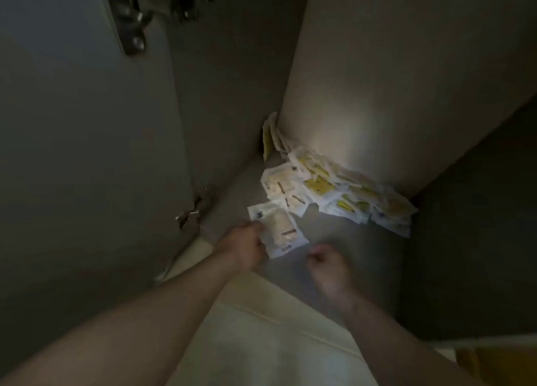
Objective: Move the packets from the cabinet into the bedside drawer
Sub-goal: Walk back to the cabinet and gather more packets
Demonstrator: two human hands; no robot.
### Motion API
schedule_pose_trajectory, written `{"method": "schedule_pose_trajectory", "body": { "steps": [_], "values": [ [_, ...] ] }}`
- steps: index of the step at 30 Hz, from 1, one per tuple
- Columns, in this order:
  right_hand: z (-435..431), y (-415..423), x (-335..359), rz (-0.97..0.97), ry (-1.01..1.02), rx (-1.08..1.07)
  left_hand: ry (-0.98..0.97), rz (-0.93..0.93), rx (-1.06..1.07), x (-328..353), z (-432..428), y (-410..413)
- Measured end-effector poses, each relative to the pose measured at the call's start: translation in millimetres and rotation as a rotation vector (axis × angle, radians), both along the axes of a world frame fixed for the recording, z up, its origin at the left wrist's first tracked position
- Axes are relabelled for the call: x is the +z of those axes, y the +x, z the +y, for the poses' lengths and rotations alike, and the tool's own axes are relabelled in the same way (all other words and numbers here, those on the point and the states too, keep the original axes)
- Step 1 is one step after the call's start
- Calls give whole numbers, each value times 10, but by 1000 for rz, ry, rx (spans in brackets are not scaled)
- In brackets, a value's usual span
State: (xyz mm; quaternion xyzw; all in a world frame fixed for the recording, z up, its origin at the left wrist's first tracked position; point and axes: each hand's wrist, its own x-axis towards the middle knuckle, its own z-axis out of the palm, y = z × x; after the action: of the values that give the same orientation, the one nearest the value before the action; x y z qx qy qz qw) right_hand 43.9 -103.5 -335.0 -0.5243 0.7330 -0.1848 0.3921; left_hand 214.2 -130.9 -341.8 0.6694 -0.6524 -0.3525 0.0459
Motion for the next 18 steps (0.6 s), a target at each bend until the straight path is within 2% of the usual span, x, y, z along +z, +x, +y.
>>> {"method": "schedule_pose_trajectory", "body": {
  "steps": [3,6,8,10,13,15,18],
  "values": [
    [-296,-26,-514,23,-59,19,-152,-102,-144,-491,-237,7],
    [-423,-126,-904,39,-77,22,-154,-219,-265,-841,-268,-68],
    [-501,-259,-1021,170,-70,28,-101,-321,-313,-1015,-219,-146],
    [-709,-425,-986,308,-200,16,-134,-396,-344,-1029,-264,-234],
    [-1179,-600,-759,600,-351,70,-223,-376,-317,-954,-403,-350],
    [-1450,-623,-677,696,-297,68,-213,-377,-325,-968,-408,-379],
    [-1791,-621,-839,649,-116,70,-186,-392,-337,-1063,-356,-313]
  ]
}}
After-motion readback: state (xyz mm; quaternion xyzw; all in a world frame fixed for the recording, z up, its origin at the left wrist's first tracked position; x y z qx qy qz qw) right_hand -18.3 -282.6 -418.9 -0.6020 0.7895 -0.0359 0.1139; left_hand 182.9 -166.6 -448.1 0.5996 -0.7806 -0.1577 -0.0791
